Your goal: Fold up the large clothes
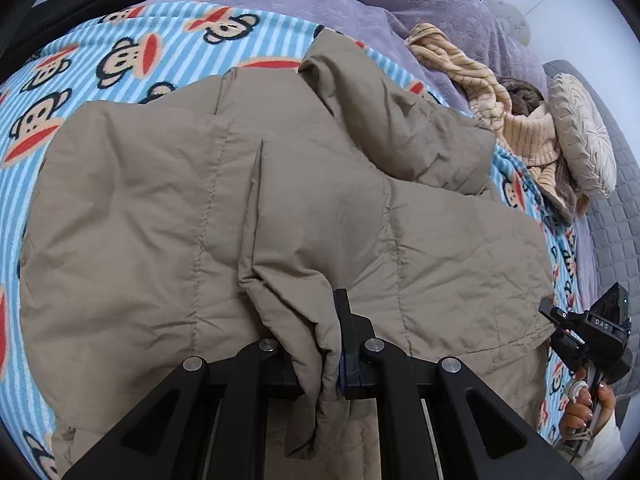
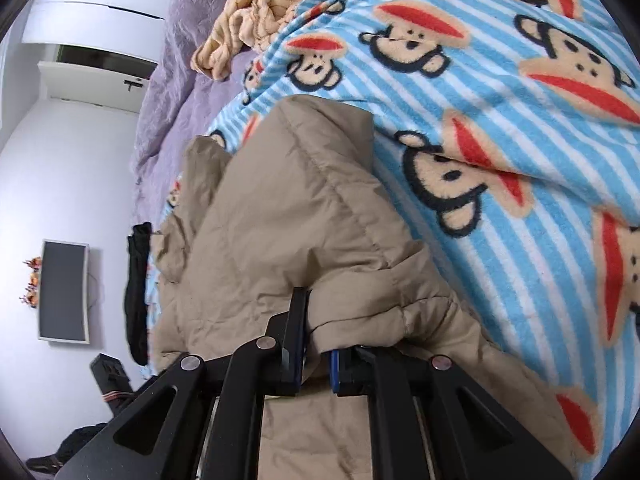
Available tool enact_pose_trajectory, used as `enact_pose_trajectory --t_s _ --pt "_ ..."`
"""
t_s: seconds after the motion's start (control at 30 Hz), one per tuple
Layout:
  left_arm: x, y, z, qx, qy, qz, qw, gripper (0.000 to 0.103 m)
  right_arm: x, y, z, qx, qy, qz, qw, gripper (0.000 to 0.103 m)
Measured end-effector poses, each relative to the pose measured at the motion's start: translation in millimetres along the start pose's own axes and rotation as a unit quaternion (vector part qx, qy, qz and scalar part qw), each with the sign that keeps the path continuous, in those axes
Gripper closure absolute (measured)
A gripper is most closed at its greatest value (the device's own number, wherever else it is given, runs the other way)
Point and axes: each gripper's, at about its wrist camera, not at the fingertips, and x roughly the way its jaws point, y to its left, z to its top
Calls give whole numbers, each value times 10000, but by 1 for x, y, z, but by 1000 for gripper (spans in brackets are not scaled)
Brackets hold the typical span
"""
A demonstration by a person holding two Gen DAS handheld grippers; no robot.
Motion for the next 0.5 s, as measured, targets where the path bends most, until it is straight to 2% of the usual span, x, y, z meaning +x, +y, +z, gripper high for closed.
enact_pose_trajectory --t_s 0.03,0.13,0.2,0.23,0.27,0.3,0.37,0.43,0.5 --pt "4 -1 0 19 0 56 10000 90 4 -7 -1 4 13 -121 9999 92" --pt "7 -5 -1 -8 -77 219 9997 90 7 -28 -2 386 50 35 9992 95" --pt "6 -6 -1 -16 -107 361 9993 86 0 -27 -3 431 32 17 9991 94" --pt "1 -6 -1 -2 -155 470 9988 86 -5 -24 -3 388 60 -11 9992 91" --pt "-4 -6 -2 22 -192 574 9982 81 -9 -22 -4 311 129 -102 9994 89" --pt "-9 -5 -2 32 -245 737 9970 66 -15 -19 -5 231 170 -204 9994 88" --pt "-28 1 -4 35 -493 1143 9922 44 -31 -15 -9 68 98 -356 9993 86" --pt "-46 7 -5 22 -737 1331 9884 43 -50 -11 -12 -63 -113 -521 9986 86" --pt "-58 16 -4 -43 -787 1183 9898 43 -69 -9 -14 -174 -453 -733 9961 85"
